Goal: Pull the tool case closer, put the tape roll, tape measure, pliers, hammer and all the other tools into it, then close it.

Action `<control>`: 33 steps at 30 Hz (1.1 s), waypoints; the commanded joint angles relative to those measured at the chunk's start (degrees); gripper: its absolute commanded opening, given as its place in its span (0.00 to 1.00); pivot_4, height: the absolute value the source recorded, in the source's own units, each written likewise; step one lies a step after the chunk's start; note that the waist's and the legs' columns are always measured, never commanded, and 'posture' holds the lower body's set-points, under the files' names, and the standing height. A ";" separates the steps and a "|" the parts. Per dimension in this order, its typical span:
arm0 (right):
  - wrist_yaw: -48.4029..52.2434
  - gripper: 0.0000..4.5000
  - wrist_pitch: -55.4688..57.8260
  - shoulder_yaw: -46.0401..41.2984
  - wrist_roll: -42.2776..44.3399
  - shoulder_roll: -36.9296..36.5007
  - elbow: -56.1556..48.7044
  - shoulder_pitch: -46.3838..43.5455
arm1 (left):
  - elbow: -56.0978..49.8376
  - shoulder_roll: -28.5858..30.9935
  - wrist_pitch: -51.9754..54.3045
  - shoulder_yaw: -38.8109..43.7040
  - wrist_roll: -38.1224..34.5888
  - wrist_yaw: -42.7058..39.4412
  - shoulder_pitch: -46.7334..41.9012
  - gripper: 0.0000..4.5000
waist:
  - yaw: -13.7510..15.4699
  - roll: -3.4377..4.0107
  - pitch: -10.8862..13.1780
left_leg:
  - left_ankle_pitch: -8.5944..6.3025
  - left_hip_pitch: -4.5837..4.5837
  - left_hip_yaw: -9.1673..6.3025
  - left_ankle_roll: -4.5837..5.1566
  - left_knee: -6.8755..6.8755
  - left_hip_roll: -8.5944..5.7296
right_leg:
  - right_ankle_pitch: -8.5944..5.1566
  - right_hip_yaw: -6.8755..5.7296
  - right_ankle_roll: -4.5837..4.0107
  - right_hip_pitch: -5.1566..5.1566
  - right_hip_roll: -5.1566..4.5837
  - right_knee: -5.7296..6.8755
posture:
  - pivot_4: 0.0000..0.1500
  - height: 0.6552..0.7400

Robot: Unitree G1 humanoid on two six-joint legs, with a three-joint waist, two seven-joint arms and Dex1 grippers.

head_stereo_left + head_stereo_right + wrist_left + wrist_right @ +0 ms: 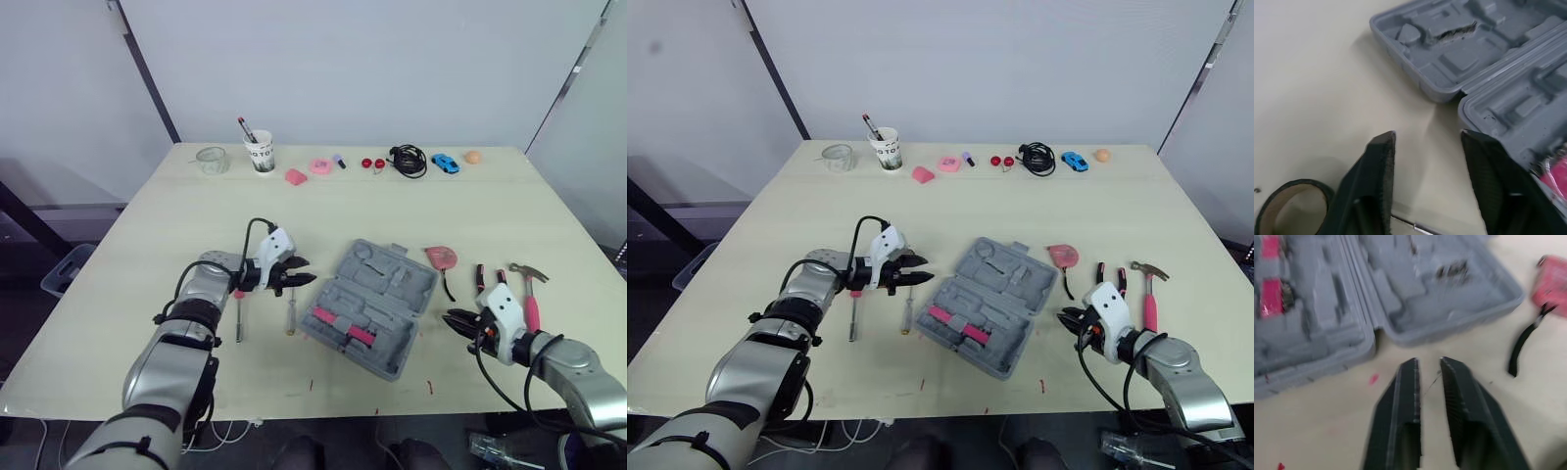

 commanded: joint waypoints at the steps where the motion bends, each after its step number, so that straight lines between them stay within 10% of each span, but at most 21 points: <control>1: 0.60 0.00 0.41 1.97 -2.11 -0.65 0.27 -2.38 | 3.99 -1.01 -1.60 -0.18 2.15 2.11 -3.68 0.13 | 0.02 -0.04 0.02 | 0.00 0.00 -0.01 0.00 0.00 0.00 | 0.00 0.00 0.00 0.00 0.00 0.01 | 1.00 1.00; 33: -0.83 0.00 1.86 8.37 -7.44 5.85 5.79 -9.04 | 11.18 -8.52 0.68 -0.34 9.98 9.38 -7.68 0.04 | -0.01 -0.13 0.02 | 0.00 -0.02 -0.03 -0.01 0.03 0.00 | 0.01 -0.03 0.01 0.00 0.00 0.03 | 1.00 1.00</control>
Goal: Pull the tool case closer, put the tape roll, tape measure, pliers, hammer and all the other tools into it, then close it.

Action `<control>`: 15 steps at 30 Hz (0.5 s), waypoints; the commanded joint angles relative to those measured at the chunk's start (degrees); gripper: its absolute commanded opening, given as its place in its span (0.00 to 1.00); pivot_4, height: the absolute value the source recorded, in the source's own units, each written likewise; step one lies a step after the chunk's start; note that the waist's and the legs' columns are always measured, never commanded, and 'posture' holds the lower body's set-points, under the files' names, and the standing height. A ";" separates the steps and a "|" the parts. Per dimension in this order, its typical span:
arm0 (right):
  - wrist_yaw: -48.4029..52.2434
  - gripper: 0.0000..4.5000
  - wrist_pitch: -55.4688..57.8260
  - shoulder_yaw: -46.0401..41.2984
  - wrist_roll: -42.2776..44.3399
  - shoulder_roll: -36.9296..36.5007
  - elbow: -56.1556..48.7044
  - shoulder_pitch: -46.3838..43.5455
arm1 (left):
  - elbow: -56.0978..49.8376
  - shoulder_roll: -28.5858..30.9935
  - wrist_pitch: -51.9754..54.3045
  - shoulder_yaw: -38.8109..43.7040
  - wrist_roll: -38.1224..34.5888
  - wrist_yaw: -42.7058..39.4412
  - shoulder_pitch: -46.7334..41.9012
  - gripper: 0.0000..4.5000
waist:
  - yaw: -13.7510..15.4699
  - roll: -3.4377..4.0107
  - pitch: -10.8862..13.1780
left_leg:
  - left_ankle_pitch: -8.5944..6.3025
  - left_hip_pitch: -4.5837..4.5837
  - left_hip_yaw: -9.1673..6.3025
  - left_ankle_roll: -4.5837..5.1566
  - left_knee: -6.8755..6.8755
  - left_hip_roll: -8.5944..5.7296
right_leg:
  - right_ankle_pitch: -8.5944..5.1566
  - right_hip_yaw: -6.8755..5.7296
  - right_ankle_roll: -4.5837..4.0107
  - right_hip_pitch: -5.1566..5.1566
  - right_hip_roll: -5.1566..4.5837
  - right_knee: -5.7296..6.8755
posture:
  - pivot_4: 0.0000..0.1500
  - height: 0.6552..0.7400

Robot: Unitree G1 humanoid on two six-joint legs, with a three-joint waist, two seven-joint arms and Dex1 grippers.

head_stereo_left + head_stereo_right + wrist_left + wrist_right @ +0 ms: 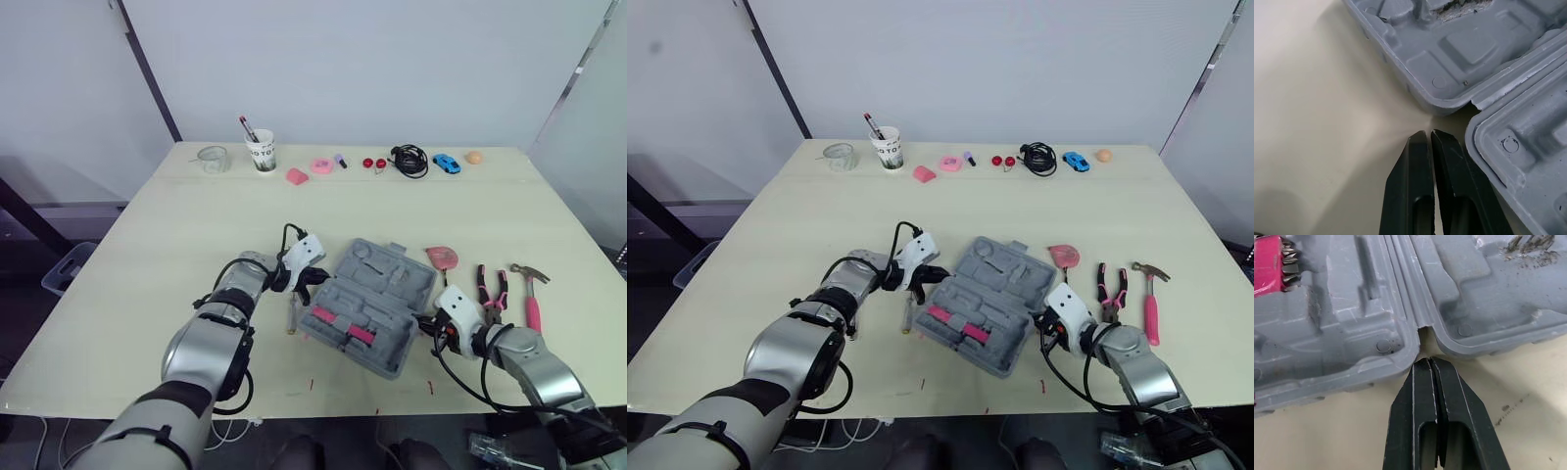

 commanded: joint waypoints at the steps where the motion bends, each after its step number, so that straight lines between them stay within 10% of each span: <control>1: -0.13 0.00 -1.44 -0.89 0.02 0.29 -0.42 -1.03 | 0.27 -0.66 0.14 0.51 0.26 0.33 -1.31 0.04 | 0.00 0.00 0.00 | 0.00 0.00 0.00 0.00 0.00 0.00 | 0.00 0.00 0.00 0.00 0.00 0.00 | 1.00 1.00; 15: -0.19 0.00 -2.19 -1.21 -0.07 0.35 -0.32 -0.52 | 0.82 -2.82 0.52 0.33 1.40 -0.05 -2.21 0.04 | 0.12 0.00 0.00 | 0.00 0.00 -0.01 0.00 0.02 -0.02 | 0.00 -0.01 0.00 0.01 -0.01 0.01 | 1.00 1.00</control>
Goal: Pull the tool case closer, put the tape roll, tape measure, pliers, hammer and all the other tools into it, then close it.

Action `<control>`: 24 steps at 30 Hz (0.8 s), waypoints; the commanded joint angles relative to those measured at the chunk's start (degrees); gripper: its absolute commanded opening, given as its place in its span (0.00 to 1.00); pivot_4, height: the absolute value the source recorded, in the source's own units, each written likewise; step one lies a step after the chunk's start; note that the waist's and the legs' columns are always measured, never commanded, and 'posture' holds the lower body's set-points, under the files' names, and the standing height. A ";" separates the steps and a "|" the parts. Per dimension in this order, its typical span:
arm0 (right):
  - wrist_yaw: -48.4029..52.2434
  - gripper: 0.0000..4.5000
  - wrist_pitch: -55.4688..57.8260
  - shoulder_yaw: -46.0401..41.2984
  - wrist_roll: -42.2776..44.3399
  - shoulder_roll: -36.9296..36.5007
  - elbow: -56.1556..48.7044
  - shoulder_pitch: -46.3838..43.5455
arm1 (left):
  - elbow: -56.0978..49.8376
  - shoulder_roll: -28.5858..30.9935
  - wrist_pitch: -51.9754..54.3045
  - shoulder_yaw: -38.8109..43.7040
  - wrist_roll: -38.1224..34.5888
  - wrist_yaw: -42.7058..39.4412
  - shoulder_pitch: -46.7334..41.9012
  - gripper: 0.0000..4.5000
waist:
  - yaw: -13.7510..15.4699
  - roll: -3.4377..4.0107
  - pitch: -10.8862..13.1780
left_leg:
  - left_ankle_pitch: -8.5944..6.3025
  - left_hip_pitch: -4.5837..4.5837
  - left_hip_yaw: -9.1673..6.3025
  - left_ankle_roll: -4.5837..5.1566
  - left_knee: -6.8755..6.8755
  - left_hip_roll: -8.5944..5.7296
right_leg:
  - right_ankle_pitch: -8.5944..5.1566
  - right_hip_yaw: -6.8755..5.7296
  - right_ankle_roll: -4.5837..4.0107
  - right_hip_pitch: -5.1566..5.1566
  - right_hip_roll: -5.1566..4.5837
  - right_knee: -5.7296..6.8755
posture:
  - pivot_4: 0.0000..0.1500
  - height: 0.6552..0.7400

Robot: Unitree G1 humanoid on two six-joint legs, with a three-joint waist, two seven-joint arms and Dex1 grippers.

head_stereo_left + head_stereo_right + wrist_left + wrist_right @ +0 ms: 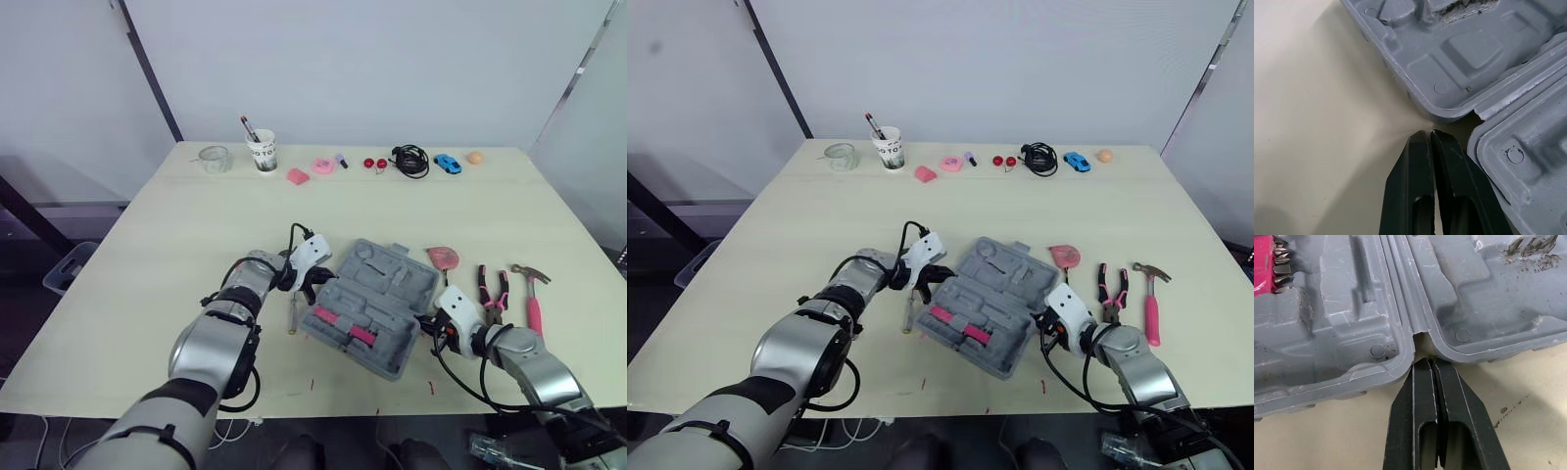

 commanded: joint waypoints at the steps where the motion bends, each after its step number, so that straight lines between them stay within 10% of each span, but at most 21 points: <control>1: -0.02 0.00 -1.37 -1.30 0.43 0.08 -1.55 -0.29 | 0.02 -1.18 0.29 0.26 0.00 -3.41 -1.05 0.04 | -0.01 0.00 0.00 | 0.00 0.00 0.00 0.00 0.00 0.00 | 0.00 0.00 0.00 0.00 0.00 0.00 | 1.00 1.00; 24: 10.85 0.00 -4.55 -1.99 3.15 -3.58 -0.79 1.08 | -8.91 2.61 6.50 -2.88 -0.39 -22.71 5.73 0.04 | -0.18 0.01 -0.01 | 0.00 0.02 0.00 0.00 0.01 0.00 | 0.00 0.01 0.00 0.00 0.00 0.01 | 1.00 1.00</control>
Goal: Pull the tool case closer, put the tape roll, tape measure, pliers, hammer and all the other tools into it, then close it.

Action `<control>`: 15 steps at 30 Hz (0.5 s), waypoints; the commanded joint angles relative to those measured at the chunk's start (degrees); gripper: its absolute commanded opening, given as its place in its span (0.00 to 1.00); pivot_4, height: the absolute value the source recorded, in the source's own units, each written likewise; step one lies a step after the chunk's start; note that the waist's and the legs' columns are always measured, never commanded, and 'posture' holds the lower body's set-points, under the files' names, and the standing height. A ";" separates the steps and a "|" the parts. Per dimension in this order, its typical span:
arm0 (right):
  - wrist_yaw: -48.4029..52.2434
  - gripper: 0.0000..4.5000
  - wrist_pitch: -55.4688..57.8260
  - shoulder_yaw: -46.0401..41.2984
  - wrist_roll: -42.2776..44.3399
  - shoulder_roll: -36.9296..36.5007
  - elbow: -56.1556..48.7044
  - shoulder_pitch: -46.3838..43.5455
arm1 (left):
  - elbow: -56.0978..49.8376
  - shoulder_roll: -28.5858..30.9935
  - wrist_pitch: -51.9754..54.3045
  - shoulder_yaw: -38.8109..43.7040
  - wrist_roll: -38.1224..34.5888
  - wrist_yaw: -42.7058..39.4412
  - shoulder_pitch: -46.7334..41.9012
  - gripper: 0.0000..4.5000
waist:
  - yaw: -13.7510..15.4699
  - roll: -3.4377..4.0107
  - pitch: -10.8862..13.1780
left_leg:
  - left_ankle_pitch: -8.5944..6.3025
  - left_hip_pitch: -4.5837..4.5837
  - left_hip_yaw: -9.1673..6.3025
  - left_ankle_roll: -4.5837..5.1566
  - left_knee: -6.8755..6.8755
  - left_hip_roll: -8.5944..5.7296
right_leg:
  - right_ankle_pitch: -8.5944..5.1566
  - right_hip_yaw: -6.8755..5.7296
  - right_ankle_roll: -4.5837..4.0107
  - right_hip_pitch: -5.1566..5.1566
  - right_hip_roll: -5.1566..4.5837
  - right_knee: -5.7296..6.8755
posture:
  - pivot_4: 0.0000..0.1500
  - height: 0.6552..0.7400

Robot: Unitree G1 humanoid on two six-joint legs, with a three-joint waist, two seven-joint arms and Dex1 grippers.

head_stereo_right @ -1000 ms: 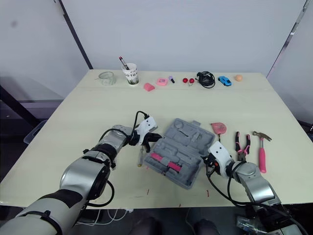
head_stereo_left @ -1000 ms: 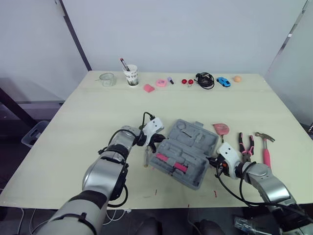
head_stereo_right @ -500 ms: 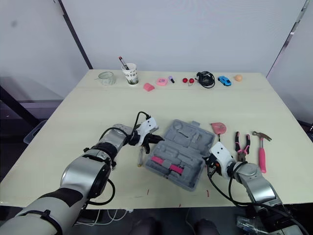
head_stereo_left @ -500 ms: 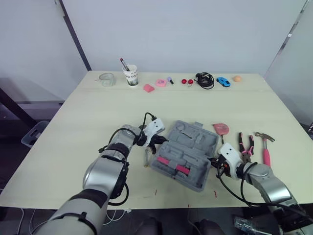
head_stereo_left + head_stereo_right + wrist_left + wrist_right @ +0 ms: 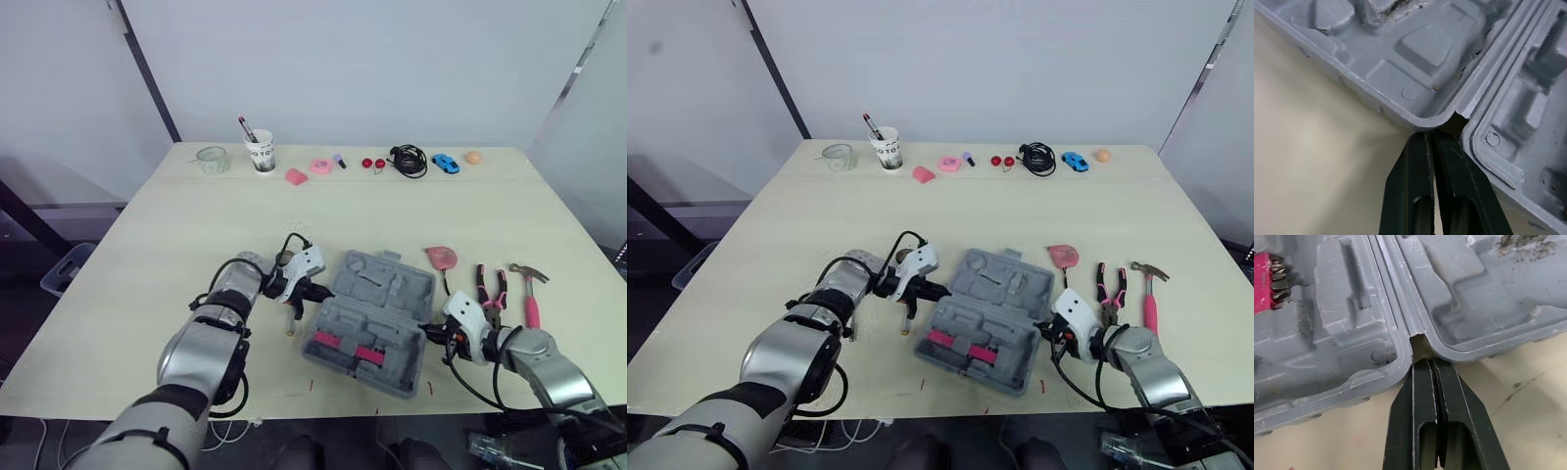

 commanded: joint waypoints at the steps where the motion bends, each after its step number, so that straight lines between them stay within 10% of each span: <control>1: 1.88 0.00 -1.93 -1.07 1.69 -0.47 -1.55 -0.24 | -5.18 -0.45 5.21 -1.54 -0.77 -3.98 3.06 0.04 | -0.02 0.00 0.00 | 0.00 0.00 0.00 0.00 0.01 0.00 | 0.00 0.00 0.00 0.00 0.00 0.01 | 1.00 1.00; 15: 3.41 0.00 -2.16 -0.94 1.37 -0.91 -0.59 -0.20 | -44.52 4.34 25.73 -5.43 -3.88 -4.28 21.90 0.04 | -0.33 0.06 -0.04 | 0.00 0.09 -0.19 0.00 0.01 0.02 | 0.00 0.12 0.00 0.00 0.00 0.05 | 1.00 1.00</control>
